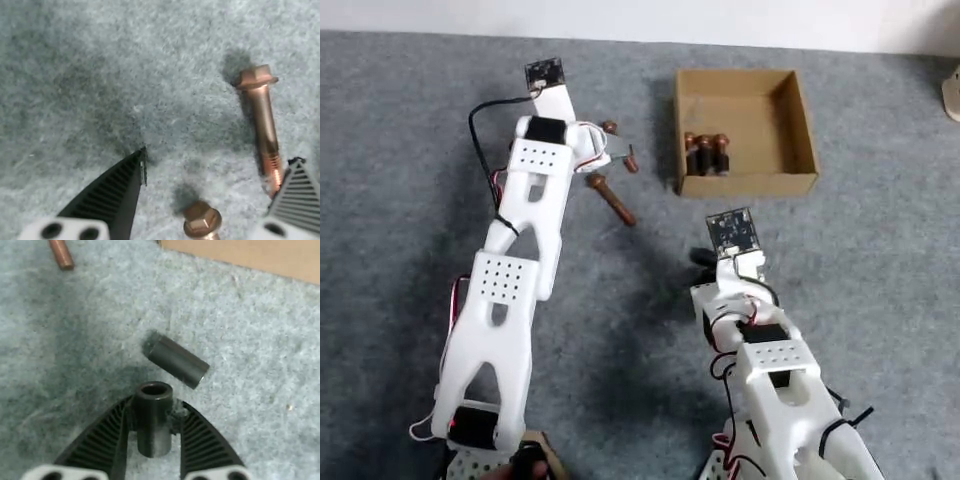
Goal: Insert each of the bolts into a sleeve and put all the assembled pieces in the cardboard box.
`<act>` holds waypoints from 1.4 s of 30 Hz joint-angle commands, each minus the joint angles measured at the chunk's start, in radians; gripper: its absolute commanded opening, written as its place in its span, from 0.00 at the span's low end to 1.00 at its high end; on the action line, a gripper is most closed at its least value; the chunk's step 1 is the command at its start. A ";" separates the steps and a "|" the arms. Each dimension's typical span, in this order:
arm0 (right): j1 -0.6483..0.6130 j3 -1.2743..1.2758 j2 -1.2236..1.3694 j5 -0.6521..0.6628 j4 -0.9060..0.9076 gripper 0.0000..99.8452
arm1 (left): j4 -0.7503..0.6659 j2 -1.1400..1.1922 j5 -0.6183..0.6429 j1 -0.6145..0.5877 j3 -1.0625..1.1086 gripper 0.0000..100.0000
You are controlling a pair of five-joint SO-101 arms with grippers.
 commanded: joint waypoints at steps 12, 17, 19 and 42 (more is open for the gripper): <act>-0.007 -0.021 0.002 0.012 -0.024 0.01 | -0.038 -0.015 0.043 0.012 0.030 0.30; -0.005 -0.021 0.002 0.012 -0.024 0.01 | -0.038 -0.015 -0.005 0.013 0.024 0.03; -0.005 -0.021 0.002 0.012 -0.024 0.01 | -0.038 -0.015 -0.037 0.015 0.024 0.01; -0.005 -0.019 0.002 0.012 -0.024 0.01 | -0.066 -0.015 -0.083 0.016 0.031 0.43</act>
